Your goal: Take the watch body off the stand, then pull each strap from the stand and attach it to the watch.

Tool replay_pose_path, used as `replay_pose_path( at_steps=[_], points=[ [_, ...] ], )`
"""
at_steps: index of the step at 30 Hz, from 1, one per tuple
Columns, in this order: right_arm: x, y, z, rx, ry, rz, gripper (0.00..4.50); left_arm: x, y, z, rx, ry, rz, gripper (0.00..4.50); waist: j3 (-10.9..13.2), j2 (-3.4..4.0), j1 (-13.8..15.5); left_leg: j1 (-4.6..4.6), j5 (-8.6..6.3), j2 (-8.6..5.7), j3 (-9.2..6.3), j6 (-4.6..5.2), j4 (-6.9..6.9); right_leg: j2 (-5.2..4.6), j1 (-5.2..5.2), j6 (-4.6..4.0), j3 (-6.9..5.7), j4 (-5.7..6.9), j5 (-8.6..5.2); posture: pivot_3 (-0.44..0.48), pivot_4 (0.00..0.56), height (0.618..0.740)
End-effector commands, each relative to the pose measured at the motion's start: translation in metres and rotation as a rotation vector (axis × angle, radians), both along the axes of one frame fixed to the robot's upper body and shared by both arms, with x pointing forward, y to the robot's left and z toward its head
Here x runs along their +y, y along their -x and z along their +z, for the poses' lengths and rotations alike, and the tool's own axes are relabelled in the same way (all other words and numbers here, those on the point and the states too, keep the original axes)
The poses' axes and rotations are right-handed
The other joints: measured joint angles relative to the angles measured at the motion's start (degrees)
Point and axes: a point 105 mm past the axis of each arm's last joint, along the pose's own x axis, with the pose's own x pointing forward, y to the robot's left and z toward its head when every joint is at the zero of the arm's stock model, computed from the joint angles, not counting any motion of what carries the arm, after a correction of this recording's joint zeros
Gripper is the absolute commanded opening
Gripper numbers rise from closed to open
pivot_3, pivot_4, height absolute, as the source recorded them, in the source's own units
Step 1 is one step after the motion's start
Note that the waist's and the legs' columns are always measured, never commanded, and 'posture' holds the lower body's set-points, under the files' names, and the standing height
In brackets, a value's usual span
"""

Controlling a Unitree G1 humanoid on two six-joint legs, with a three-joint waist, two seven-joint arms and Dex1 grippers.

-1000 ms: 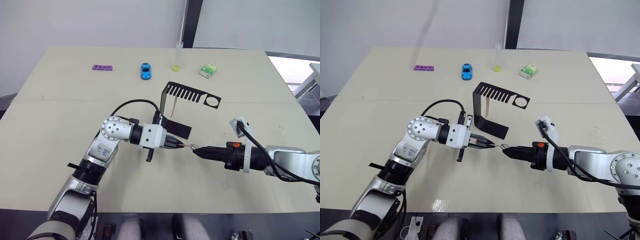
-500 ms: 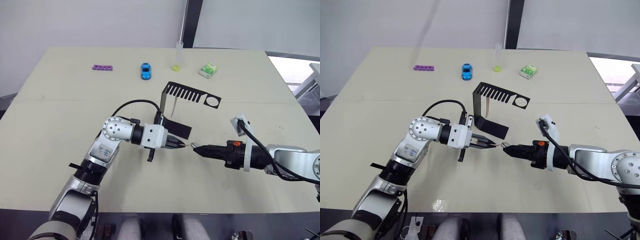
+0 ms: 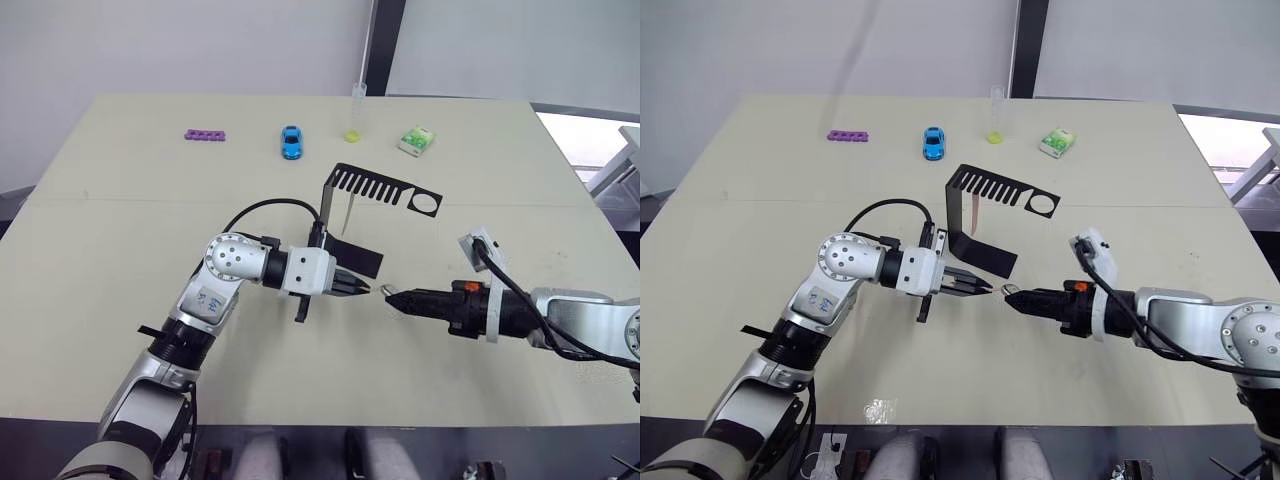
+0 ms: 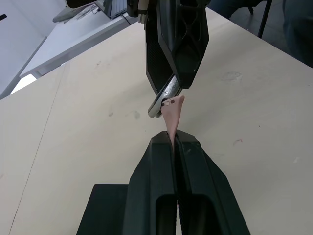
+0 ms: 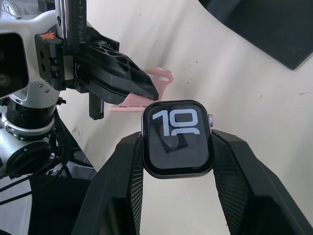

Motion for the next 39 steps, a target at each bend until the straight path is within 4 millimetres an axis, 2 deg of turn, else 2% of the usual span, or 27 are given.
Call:
replay_pose_path(
  at_steps=[1,39],
  points=[
    [0.0110,0.0091,0.0069,-0.031,-0.008,0.070,1.52,-0.0123,0.0054,0.0087,-0.037,0.029,-0.035,0.00,0.0,0.00,0.0,0.00,0.00,0.00,0.00,0.00,0.00,0.00,0.00,0.00,0.00,0.00,0.00,0.000,0.150,0.740],
    [0.0132,0.0093,0.0099,-0.051,0.006,0.091,1.52,-0.0219,0.0019,0.0121,-0.047,0.049,-0.032,0.00,0.0,0.00,0.0,0.00,0.00,0.00,0.00,0.00,0.00,0.00,0.00,0.00,0.00,0.00,0.00,0.000,0.150,0.740]
  ],
)
